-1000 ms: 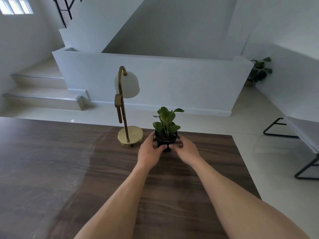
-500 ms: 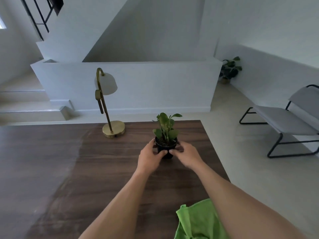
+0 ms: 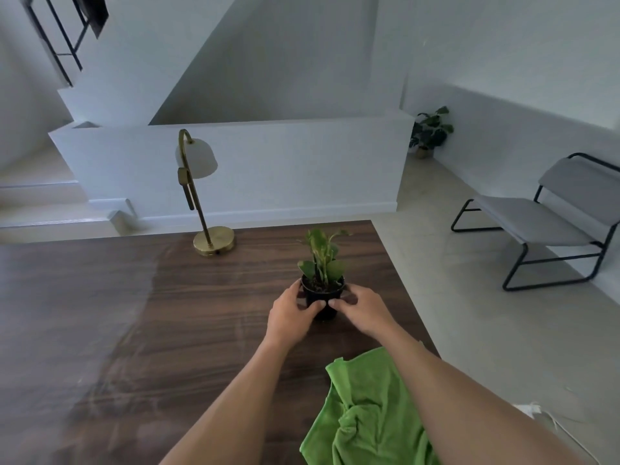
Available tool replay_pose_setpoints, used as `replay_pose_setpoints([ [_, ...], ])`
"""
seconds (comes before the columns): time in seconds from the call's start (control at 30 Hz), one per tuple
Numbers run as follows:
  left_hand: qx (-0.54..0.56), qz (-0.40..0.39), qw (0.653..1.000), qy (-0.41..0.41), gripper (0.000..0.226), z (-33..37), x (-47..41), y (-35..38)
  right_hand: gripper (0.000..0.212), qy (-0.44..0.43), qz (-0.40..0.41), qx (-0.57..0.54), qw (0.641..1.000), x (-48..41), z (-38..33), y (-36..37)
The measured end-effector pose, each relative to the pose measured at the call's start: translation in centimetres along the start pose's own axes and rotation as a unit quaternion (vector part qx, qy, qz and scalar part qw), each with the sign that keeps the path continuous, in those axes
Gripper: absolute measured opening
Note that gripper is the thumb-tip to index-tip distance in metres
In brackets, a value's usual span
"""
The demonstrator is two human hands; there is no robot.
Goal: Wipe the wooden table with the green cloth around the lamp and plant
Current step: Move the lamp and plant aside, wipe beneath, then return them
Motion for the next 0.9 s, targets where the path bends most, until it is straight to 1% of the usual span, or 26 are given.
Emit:
replay_pose_setpoints([
  [0.17,0.010,0.002,1.000,-0.001,0.055,-0.5,1.0,0.2,0.045,-0.002,0.002,0.003,1.000,0.8,0.2,0.5],
  [0.33,0.021,0.004,1.000,-0.006,0.062,-1.3,1.8,0.5,0.057,0.010,0.011,-0.002,1.000,1.7,1.1,1.0],
  [0.4,0.019,0.003,1.000,-0.004,0.063,-1.5,2.1,0.5,0.059,0.011,0.016,-0.009,1.000,2.1,1.4,1.2],
  [0.53,0.022,0.002,1.000,-0.005,0.062,-1.9,2.3,0.7,0.054,0.011,0.028,-0.034,0.999,2.9,1.3,1.4],
  [0.63,0.023,0.000,1.000,-0.015,0.066,-2.4,2.3,1.0,0.052,0.013,0.038,-0.043,0.998,3.4,1.2,1.5],
  [0.8,0.012,-0.003,1.000,-0.026,0.068,-2.8,2.6,1.4,0.056,0.025,0.034,-0.023,0.999,4.0,1.1,1.7],
  [0.9,0.008,-0.023,0.998,-0.049,0.070,-3.1,2.7,1.8,0.055,0.025,0.027,-0.013,0.999,4.7,0.9,1.8],
])
Point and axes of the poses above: each hand's wrist, its own x-axis away from the middle knuckle, its own y-axis out of the palm, z = x × y, the point moved 9 cm from there along -x, towards the middle knuckle, and after that the axes turned 1 degree about -y, right-handed, at the moved point
